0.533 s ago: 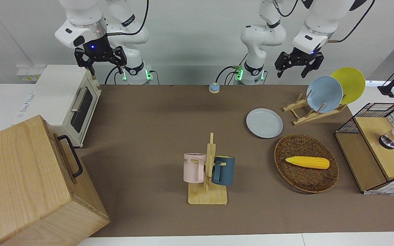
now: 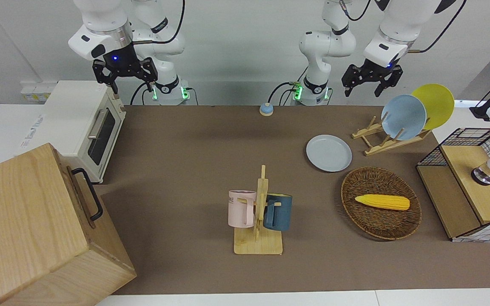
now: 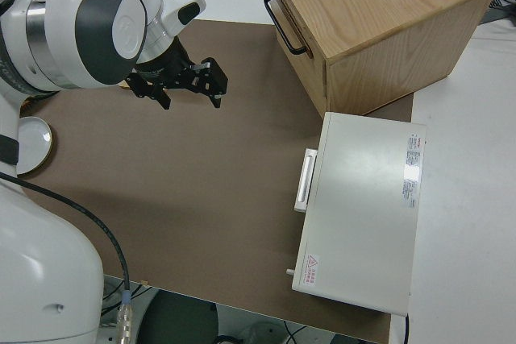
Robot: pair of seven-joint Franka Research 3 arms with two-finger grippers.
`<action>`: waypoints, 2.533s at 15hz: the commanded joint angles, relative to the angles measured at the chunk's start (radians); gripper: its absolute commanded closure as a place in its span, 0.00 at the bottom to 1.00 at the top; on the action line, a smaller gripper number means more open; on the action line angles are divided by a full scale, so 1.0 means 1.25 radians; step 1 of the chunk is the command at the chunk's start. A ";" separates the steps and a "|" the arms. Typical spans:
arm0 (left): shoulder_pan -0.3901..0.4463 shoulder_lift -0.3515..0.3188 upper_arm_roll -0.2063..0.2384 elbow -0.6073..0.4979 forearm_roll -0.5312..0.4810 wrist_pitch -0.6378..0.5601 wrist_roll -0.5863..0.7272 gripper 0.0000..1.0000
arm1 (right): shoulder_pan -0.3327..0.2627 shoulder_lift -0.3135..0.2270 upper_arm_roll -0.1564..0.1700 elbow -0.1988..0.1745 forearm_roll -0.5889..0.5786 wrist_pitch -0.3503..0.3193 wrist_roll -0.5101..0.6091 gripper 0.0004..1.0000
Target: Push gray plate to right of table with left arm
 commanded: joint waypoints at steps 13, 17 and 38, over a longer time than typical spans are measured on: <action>-0.009 -0.022 0.022 -0.032 -0.018 0.022 -0.007 0.01 | -0.006 -0.008 0.004 -0.003 0.000 -0.010 -0.006 0.00; -0.007 -0.030 0.076 -0.075 -0.020 0.072 -0.001 0.01 | -0.006 -0.008 0.004 -0.003 0.001 -0.010 -0.006 0.00; 0.082 0.034 0.092 -0.491 -0.052 0.480 0.035 0.04 | -0.006 -0.008 0.004 -0.003 0.001 -0.010 -0.006 0.00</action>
